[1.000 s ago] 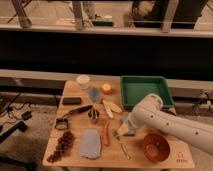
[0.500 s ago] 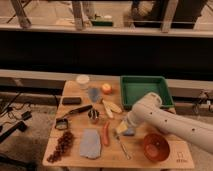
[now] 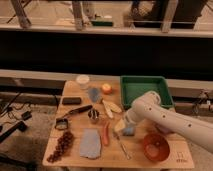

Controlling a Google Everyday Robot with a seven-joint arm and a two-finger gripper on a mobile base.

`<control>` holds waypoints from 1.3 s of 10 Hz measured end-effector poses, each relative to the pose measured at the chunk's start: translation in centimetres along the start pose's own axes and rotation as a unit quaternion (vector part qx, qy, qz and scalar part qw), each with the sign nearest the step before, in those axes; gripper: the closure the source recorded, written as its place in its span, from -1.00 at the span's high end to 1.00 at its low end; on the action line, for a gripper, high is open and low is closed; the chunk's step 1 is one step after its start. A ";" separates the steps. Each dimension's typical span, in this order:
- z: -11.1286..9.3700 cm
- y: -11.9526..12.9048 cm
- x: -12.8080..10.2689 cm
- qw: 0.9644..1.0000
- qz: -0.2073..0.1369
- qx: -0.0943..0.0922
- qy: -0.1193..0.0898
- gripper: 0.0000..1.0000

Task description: Place sponge in paper cup

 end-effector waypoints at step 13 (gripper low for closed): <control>3.0 -1.5 0.9 1.000 -0.008 -0.010 0.013 0.39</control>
